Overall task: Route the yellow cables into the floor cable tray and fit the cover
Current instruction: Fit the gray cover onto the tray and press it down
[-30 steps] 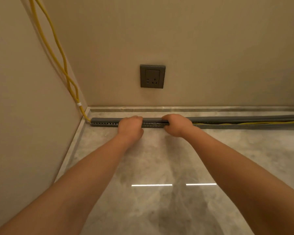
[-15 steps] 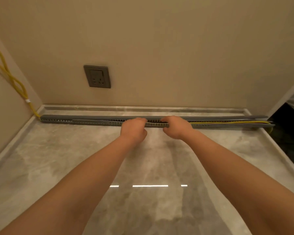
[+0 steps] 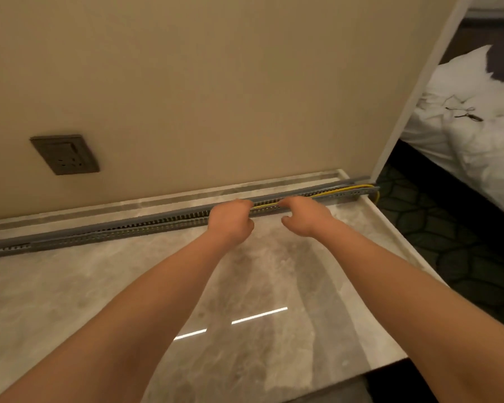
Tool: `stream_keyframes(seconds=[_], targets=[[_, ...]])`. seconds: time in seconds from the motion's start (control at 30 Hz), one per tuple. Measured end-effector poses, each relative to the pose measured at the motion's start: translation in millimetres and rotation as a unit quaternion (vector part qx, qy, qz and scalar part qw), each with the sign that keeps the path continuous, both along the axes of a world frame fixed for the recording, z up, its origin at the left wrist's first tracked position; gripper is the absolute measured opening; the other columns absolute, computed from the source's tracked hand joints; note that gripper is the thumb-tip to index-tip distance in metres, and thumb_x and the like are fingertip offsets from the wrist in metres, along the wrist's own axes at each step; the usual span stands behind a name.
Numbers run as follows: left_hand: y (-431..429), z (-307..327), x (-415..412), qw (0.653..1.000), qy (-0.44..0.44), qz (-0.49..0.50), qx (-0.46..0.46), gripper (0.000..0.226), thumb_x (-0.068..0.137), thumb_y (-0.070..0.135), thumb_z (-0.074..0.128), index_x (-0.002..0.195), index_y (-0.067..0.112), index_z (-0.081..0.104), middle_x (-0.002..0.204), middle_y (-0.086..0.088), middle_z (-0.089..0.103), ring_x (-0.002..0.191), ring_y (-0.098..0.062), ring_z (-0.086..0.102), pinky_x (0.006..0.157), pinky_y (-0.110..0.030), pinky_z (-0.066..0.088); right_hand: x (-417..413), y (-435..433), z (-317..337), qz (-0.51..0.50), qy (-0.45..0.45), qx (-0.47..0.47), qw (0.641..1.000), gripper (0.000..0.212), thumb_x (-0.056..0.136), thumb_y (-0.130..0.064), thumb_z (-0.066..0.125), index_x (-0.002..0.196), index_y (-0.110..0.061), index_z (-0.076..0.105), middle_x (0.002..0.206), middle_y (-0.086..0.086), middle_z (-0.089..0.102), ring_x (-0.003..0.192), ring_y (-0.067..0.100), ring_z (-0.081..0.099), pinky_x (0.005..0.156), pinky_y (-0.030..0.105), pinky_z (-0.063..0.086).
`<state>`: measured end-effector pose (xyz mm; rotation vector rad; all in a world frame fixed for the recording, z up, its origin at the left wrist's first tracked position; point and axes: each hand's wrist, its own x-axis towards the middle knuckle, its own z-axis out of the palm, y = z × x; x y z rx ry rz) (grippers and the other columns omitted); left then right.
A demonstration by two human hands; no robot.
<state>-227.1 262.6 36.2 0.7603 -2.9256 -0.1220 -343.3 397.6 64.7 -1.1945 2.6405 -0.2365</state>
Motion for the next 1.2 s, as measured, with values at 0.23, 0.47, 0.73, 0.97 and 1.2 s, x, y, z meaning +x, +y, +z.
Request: stream_keyframes(seconds=[0.23,0.47,0.73,0.97,1.2], targets=[[29,0,-53,0.997,0.007,-0.083,-0.001,0.04,0.085,0.025,0.051,0.124,0.02,0.056,0.124,-0.004,0.063,0.11,-0.03,0.061,0.083,-0.037,0.05,-32,49,5,-0.074,0.014,0.002,0.997,0.049,0.09,-0.026,0.051,0.138,-0.031,0.049,0.139,0.001,0.055,0.128,0.025,0.051,0.099,0.041,0.048],[59,0,-103,0.994,0.008,-0.105,0.011,0.036,0.087,0.023,0.05,0.122,0.019,0.057,0.122,-0.004,0.063,0.108,-0.03,0.061,0.081,-0.037,0.051,-85,81,10,-0.09,0.032,0.019,0.995,0.048,0.091,-0.021,0.049,0.139,-0.028,0.049,0.133,0.004,0.059,0.119,0.027,0.057,0.089,0.039,0.052],[103,-10,-187,0.997,0.033,-0.067,0.032,0.036,0.088,0.028,0.049,0.122,0.022,0.057,0.121,-0.004,0.064,0.108,-0.03,0.061,0.083,-0.038,0.051,-181,110,3,-0.057,0.057,0.022,0.996,0.041,0.089,-0.02,0.051,0.128,-0.03,0.059,0.122,0.004,0.064,0.11,0.028,0.06,0.086,0.041,0.055],[138,-20,-260,0.997,0.064,-0.02,0.044,0.031,0.092,0.029,0.049,0.121,0.024,0.059,0.118,-0.002,0.064,0.105,-0.028,0.062,0.081,-0.037,0.05,-255,114,-12,0.027,0.044,0.031,0.998,0.03,0.088,-0.02,0.055,0.113,-0.03,0.068,0.11,0.005,0.067,0.101,0.027,0.062,0.083,0.04,0.055],[125,-28,-300,0.998,0.038,0.021,0.051,0.036,0.099,0.035,0.04,0.13,0.022,0.055,0.127,-0.004,0.06,0.113,-0.028,0.059,0.087,-0.039,0.048,-300,98,-28,0.073,0.009,-0.007,0.997,0.024,0.08,-0.028,0.069,0.104,-0.026,0.069,0.111,0.001,0.063,0.1,0.022,0.061,0.076,0.033,0.049]])
